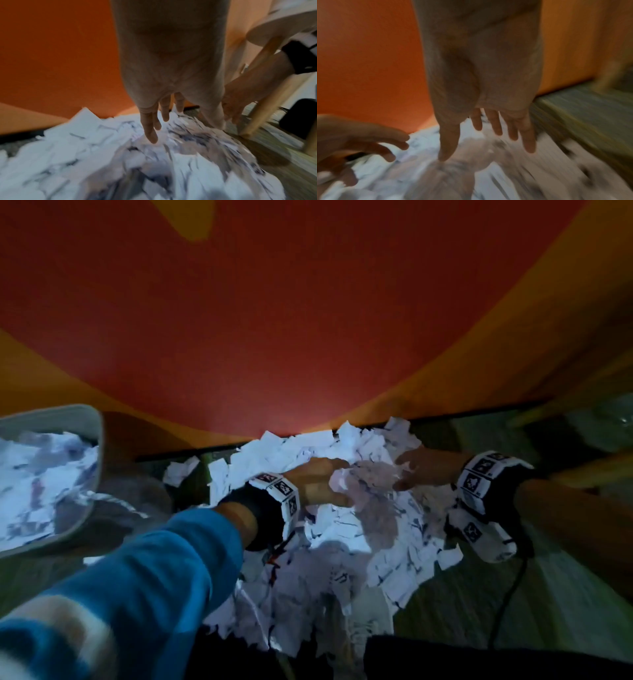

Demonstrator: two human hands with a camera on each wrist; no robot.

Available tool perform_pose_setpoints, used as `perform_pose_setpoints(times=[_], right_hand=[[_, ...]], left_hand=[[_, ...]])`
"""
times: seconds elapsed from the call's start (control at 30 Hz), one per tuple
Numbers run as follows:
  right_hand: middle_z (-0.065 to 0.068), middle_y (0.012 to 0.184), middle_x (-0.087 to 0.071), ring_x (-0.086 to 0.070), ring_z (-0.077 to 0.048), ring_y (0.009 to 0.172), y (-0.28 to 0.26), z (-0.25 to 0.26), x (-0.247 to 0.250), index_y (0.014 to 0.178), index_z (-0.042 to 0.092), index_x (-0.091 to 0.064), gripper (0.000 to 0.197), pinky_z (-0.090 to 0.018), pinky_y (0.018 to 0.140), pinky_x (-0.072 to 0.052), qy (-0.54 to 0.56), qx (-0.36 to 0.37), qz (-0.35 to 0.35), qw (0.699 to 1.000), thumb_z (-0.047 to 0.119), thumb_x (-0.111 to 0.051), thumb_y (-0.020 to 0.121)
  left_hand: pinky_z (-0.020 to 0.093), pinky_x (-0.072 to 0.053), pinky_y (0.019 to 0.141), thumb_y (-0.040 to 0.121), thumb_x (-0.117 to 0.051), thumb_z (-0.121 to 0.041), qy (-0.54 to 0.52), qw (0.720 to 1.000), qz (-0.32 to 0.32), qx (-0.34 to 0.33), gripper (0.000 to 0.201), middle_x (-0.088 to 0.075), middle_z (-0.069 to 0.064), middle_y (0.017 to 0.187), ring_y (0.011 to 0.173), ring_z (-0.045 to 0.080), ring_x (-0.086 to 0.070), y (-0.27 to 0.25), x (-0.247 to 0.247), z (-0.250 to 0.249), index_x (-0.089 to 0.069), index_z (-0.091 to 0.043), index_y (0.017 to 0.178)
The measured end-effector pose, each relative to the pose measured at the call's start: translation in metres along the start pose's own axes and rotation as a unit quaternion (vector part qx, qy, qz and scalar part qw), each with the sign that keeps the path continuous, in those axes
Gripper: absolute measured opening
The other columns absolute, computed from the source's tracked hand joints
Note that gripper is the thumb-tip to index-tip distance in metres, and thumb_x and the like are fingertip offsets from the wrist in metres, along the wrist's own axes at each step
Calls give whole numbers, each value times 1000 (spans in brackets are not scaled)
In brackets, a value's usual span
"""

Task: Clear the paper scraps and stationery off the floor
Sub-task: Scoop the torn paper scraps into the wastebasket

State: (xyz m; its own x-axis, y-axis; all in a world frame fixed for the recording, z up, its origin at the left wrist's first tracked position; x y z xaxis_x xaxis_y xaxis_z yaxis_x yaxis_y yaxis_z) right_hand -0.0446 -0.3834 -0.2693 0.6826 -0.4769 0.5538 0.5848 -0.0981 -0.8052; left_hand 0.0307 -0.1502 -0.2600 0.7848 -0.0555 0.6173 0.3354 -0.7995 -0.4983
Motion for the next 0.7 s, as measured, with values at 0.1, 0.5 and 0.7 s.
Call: perform_pose_setpoints(times=[0.1,0.5,0.7], right_hand=[[1,159,-28,-36,-21,139,22,-42,-42,153,23,-25,141,-41,113,-35,73,-21,-27,997,95,-65,38],[-11,127,-51,-48,-36,119,43,-16,-108,137,27,-37,89,-38,99,-39,107,45,-133,984,45,-84,63],[-9,90,-71,-68,-23,80,21,-16,-59,90,14,-74,11,-34,67,-57,171,47,-156,972,10,-75,80]], left_hand=[[47,-35,112,71,-76,-65,16,998,25,-53,99,-38,7,153,139,29,-36,27,-52,-5,-34,-24,151],[55,-41,103,81,-77,-40,160,987,-20,-21,75,-26,12,152,135,34,-27,43,-106,0,-39,-25,144],[32,-42,101,95,-65,-22,-5,994,-99,48,45,-56,14,130,120,32,-54,34,-77,8,-56,-11,137]])
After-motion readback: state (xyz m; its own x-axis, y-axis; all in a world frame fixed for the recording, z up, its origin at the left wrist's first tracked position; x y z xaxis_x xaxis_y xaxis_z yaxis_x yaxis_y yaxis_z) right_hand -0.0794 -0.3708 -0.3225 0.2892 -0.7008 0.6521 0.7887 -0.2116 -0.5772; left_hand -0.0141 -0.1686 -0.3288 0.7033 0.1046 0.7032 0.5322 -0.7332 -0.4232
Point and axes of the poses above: each hand's wrist, its own y-axis towards the middle knuckle, its own x-axis out of the back of the hand, z = x × y, the point moved 3 cm from there along y, towards the middle knuckle
